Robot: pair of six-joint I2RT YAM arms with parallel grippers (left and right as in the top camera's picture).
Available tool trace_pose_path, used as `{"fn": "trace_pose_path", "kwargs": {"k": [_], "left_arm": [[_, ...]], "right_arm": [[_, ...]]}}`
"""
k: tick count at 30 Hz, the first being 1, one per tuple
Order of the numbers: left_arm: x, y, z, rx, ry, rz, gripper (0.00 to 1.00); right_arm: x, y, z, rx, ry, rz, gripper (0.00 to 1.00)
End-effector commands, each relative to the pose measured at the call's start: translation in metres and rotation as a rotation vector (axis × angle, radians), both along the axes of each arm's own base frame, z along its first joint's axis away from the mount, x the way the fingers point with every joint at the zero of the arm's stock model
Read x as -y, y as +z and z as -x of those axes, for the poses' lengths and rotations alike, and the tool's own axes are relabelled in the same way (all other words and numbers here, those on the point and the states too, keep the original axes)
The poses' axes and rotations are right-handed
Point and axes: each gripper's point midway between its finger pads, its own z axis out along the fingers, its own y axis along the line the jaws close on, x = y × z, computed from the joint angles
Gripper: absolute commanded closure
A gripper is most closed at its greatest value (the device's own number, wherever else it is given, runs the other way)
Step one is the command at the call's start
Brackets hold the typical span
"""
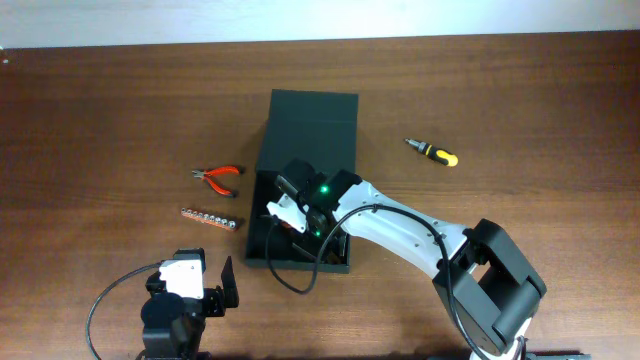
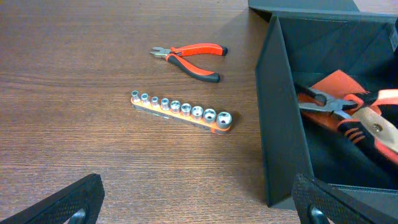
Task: Pack container
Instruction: 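Grasp the orange-black needle-nose pliers with the right gripper and place in box, then release the pliers and grasp the yellow-black screwdriver with the right gripper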
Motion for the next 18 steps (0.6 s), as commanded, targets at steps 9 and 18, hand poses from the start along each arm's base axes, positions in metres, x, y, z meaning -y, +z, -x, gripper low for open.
{"fn": "trace_pose_path", "kwargs": {"k": [9, 18], "left_arm": [[-0.002, -0.001, 0.000, 0.005, 0.001, -0.020, 0.01], [-0.002, -0.001, 0.000, 0.005, 0.001, -0.020, 0.01]], "right_arm": [[-0.002, 0.016, -0.016, 0.088, -0.008, 0.010, 0.56], [-0.004, 0.143, -0.054, 0.334, -0.069, -0.154, 0.12]]}}
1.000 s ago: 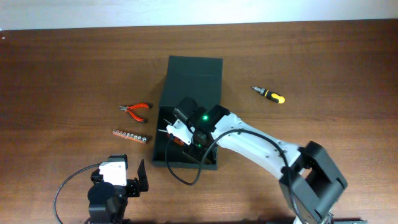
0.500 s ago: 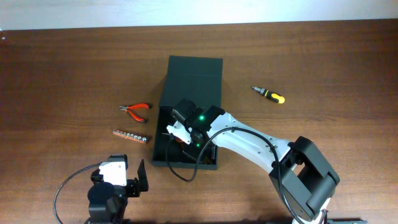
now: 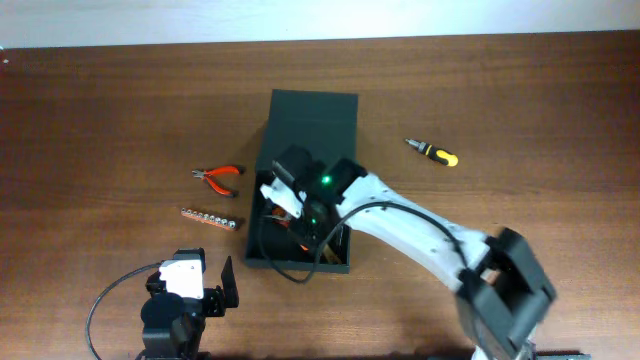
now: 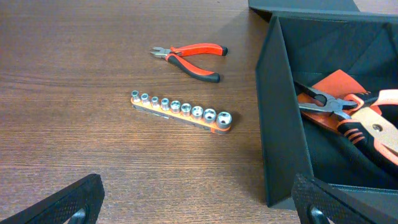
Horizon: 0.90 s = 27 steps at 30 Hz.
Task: Pack container
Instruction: 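Release the pliers and grasp the yellow-black screwdriver with the right gripper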
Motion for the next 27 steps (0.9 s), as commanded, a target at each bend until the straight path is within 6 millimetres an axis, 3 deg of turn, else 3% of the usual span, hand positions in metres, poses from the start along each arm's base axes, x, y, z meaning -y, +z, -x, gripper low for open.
{"fn": "trace_pose_path", "kwargs": {"k": [1, 3, 6, 9, 15, 19, 23, 27], "left_arm": [[-0.002, -0.001, 0.000, 0.005, 0.001, -0.020, 0.01], [-0.002, -0.001, 0.000, 0.005, 0.001, -0.020, 0.01], [-0.002, -0.001, 0.000, 0.005, 0.001, -0.020, 0.01], [-0.002, -0.001, 0.000, 0.005, 0.001, -0.020, 0.01], [-0.002, -0.001, 0.000, 0.005, 0.001, -0.020, 0.01], [-0.002, -0.001, 0.000, 0.005, 0.001, -0.020, 0.01], [-0.002, -0.001, 0.000, 0.005, 0.001, -0.020, 0.01], [-0.002, -0.001, 0.000, 0.005, 0.001, -0.020, 0.01]], "right_arm": [[0.020, 0.091, -0.033, 0.230, -0.073, -0.088, 0.07], [0.047, 0.115, -0.052, 0.324, -0.120, -0.066, 0.00], [0.099, 0.137, -0.081, 0.409, -0.183, -0.031, 0.01], [0.152, 0.144, -0.110, 0.435, -0.251, -0.005, 0.01], [0.234, 0.144, -0.168, 0.473, -0.435, -0.001, 0.01], [0.260, 0.132, -0.192, 0.426, -0.495, 0.033, 0.01], [0.270, 0.099, -0.208, 0.317, -0.508, 0.078, 0.01], [0.269, 0.058, -0.211, 0.203, -0.500, 0.117, 0.01]]}}
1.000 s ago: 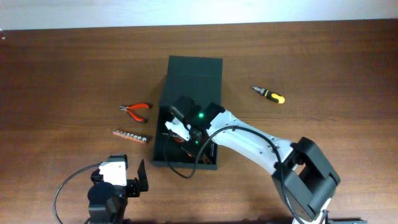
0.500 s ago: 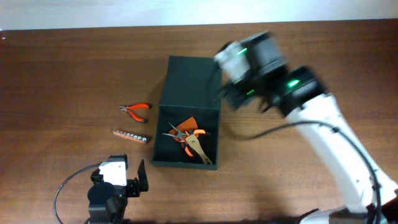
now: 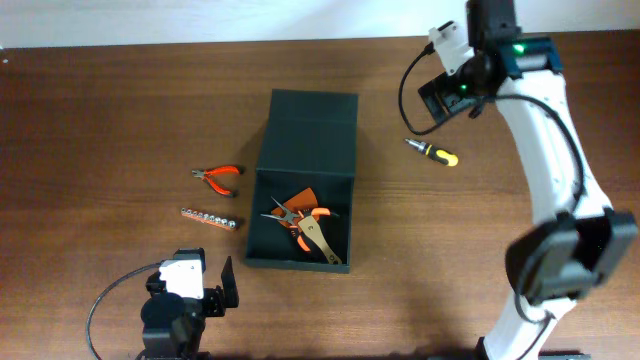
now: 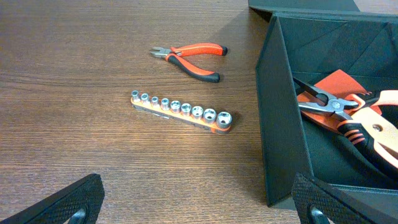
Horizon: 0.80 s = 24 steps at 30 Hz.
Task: Pack container
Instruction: 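Release the pliers and grasp the yellow-black screwdriver with the right gripper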
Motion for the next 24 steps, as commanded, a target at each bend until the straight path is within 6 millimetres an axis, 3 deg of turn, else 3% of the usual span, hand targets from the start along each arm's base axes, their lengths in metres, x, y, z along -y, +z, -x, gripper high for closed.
{"fn": "trace_pose_path", "kwargs": {"k": [1, 9, 24], "left_arm": [[-0.002, -0.001, 0.000, 0.005, 0.001, -0.020, 0.01], [-0.002, -0.001, 0.000, 0.005, 0.001, -0.020, 0.01], [-0.002, -0.001, 0.000, 0.005, 0.001, -0.020, 0.01]], "right_arm": [[-0.002, -0.034, -0.003, -0.091, 0.016, -0.010, 0.01], [-0.002, -0.095, 0.011, -0.283, 0.053, -0.055, 0.01], [0.014, -0.146, 0.034, -0.475, 0.027, -0.110, 0.01]]}}
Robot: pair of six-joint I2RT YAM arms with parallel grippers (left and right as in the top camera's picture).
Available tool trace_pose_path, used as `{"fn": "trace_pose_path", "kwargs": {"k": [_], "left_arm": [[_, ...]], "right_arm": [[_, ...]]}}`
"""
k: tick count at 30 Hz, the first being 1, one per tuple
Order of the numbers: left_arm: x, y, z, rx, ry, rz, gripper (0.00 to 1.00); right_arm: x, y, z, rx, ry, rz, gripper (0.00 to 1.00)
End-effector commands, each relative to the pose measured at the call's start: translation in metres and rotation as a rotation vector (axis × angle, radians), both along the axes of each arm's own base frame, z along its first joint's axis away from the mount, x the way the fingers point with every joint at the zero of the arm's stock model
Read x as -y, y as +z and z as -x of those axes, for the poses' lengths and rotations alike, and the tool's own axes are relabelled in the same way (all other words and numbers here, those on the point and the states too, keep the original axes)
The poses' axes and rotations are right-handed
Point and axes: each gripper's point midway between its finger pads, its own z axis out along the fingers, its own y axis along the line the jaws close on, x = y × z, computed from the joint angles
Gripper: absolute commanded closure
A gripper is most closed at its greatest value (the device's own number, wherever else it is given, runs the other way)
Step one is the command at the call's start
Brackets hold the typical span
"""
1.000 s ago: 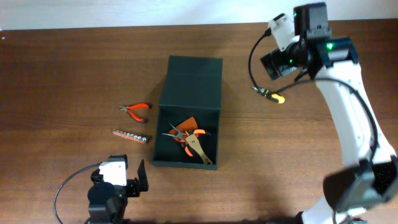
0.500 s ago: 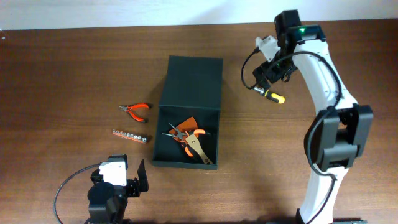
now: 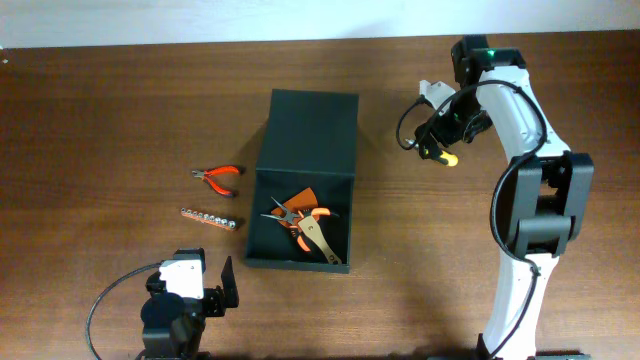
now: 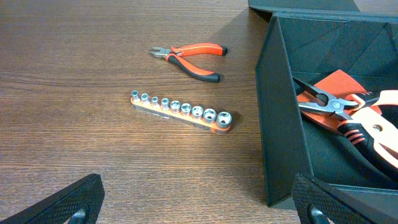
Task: Pack container
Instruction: 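Release the pliers and grasp the yellow-black screwdriver with the right gripper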
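Observation:
An open black box [image 3: 305, 120] stands mid-table with its lid folded back; its near wall [image 4: 273, 124] fills the right of the left wrist view. Orange-handled pliers [image 3: 296, 215] [image 4: 339, 107] and a tan-handled tool [image 3: 318, 240] lie inside. My right gripper [image 3: 436, 138] sits right over a yellow-and-black screwdriver [image 3: 448, 158] to the right of the box, and its jaws are too dark to read. The left gripper [image 4: 196, 208] stands open near the front edge, holding nothing.
Red-handled cutters [image 3: 218, 176] [image 4: 193, 53] and an orange rail of sockets [image 3: 211, 218] [image 4: 181, 111] lie on the wooden table [image 3: 100, 120] left of the box. The right arm's cable loops beside the screwdriver.
My right gripper was up at the back right, beyond the screwdriver; now it is down on top of it. The left arm and everything else stayed put.
The right gripper was first down inside the box among the orange tools, and a moment later still over them. Then it was away at the table's back right with the tools left lying in the box. Now it is at the screwdriver.

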Motion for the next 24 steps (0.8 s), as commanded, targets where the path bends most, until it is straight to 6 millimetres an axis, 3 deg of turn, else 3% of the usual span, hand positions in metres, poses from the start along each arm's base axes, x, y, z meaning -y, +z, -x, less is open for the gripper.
{"fn": "trace_pose_path", "kwargs": {"k": [1, 8, 11, 24], "left_arm": [[-0.002, -0.001, 0.000, 0.005, 0.001, -0.020, 0.01], [-0.002, -0.001, 0.000, 0.005, 0.001, -0.020, 0.01], [-0.002, -0.001, 0.000, 0.005, 0.001, -0.020, 0.01], [-0.002, -0.001, 0.000, 0.005, 0.001, -0.020, 0.01]], "right_arm": [[-0.001, -0.009, -0.001, -0.022, 0.004, -0.028, 0.01], [-0.001, -0.026, 0.007, -0.082, -0.002, -0.027, 0.00], [-0.001, -0.033, 0.009, -0.102, -0.009, -0.027, 0.04], [0.001, -0.036, 0.006, -0.095, -0.008, -0.011, 0.18]]}}
